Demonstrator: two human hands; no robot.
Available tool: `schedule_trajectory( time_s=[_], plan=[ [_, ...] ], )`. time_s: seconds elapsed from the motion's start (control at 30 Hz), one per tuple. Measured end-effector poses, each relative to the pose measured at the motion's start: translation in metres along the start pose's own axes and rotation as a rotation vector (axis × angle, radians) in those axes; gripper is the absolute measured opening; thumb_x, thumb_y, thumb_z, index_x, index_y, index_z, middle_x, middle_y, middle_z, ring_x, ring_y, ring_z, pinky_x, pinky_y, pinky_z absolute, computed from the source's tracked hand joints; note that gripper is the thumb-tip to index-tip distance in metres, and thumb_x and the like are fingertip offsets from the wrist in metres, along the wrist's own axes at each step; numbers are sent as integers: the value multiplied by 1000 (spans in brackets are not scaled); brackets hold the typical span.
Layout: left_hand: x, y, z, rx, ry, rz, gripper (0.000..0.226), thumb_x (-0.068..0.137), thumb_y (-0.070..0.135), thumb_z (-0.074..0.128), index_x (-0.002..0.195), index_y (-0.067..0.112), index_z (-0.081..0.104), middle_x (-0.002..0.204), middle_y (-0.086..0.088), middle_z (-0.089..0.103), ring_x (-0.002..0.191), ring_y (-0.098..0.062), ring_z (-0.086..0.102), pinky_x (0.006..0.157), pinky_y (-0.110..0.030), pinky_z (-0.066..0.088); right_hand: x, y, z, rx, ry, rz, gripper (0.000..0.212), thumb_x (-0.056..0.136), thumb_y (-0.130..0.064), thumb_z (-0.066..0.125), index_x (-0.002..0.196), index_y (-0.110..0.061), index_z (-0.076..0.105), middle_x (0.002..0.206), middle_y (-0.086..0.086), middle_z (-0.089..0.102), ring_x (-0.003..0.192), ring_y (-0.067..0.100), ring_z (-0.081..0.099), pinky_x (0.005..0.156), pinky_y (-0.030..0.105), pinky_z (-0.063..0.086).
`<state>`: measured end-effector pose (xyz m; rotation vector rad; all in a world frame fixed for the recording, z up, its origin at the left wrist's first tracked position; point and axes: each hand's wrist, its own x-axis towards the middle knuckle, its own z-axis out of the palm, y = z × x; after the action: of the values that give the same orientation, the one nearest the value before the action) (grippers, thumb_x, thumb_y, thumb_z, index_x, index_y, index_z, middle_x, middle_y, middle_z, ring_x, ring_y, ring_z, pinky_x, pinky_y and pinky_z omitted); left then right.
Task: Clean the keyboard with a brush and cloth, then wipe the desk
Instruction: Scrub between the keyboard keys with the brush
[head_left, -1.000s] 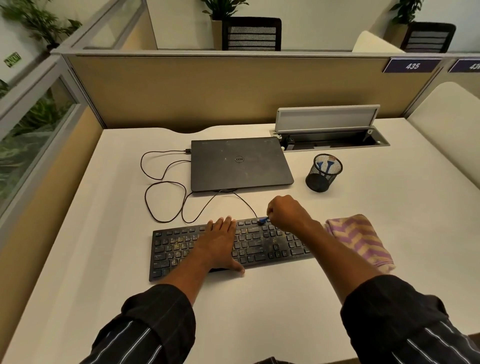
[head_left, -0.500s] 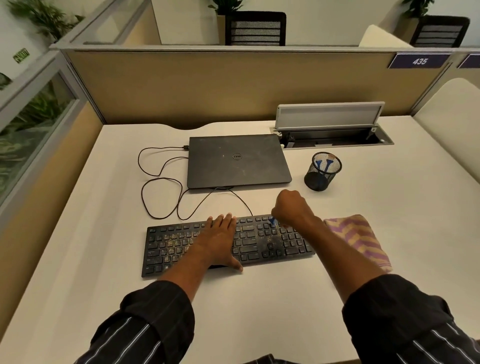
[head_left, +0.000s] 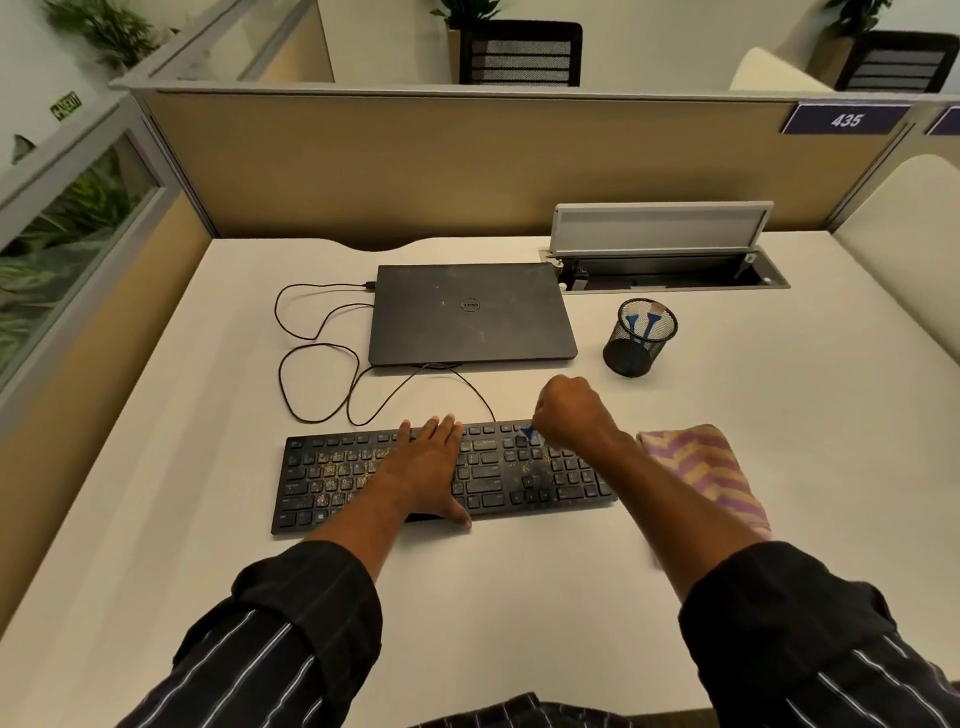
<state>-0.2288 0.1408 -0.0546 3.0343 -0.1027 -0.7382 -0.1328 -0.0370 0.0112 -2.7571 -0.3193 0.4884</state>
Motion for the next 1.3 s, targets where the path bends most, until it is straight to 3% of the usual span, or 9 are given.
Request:
schedule_trajectory(
  time_s=[0.17, 0.4, 0.53, 0.63, 0.87, 1.0, 1.13, 1.3],
  plan=[
    [1, -4, 2, -28, 5, 23, 140, 67, 77, 72, 159, 11, -10, 168, -9, -10, 155, -27, -7, 124, -54, -1, -3, -2, -2, 22, 16, 31, 21, 88, -12, 66, 105, -1, 70, 101, 14, 71, 85, 26, 67, 75, 31, 54],
    [-4, -14, 5, -14, 8, 53, 138, 69, 76, 72, 159, 11, -9, 168, -9, -12, 155, -27, -9, 123, -54, -2, -11, -25, 9, -6, -31, -87, 23, 90, -9, 61, 111, -4, 72, 107, 14, 71, 90, 24, 66, 74, 27, 50],
    [-8, -24, 7, -35, 7, 58, 137, 69, 76, 72, 160, 12, -9, 168, -9, -12, 155, -26, -9, 122, -56, -4, -16, -32, 12, -82, -40, -64, 26, 88, -17, 68, 110, -4, 70, 107, 13, 70, 92, 25, 65, 81, 33, 54],
    [-10, -28, 9, -29, 10, 70, 135, 71, 76, 70, 160, 12, -9, 168, -9, -12, 155, -26, -9, 122, -56, -3, -15, -32, 14, -139, -82, -56, 25, 85, -15, 71, 106, -3, 70, 103, 13, 70, 87, 23, 65, 77, 31, 54],
    [-11, -34, 10, -8, 16, 95, 134, 72, 77, 69, 159, 12, -9, 168, -9, -12, 155, -26, -8, 123, -57, -2, -12, -40, 8, -165, -9, -92, 28, 87, -20, 70, 109, -3, 71, 104, 15, 71, 88, 26, 66, 84, 37, 57],
    [-11, -36, 10, -10, 12, 106, 134, 72, 76, 69, 159, 11, -9, 168, -8, -12, 155, -26, -8, 123, -58, -1, -15, -35, 12, -210, -67, -87, 28, 87, -19, 71, 111, -3, 68, 107, 15, 69, 86, 22, 63, 77, 29, 52],
    [-10, -37, 9, -14, 9, 111, 134, 71, 76, 70, 160, 12, -8, 168, -8, -11, 155, -26, -8, 123, -58, 0, -15, -40, 5, -171, -21, -98, 30, 87, -20, 71, 111, -3, 71, 107, 15, 70, 90, 26, 65, 83, 35, 55],
    [-11, -37, 10, -17, 20, 118, 133, 72, 75, 70, 160, 11, -7, 168, -9, -10, 155, -26, -7, 123, -58, 1, -20, -47, 14, -180, -15, -153, 26, 91, -16, 65, 112, -3, 70, 105, 15, 71, 88, 26, 66, 76, 30, 53]
  ],
)
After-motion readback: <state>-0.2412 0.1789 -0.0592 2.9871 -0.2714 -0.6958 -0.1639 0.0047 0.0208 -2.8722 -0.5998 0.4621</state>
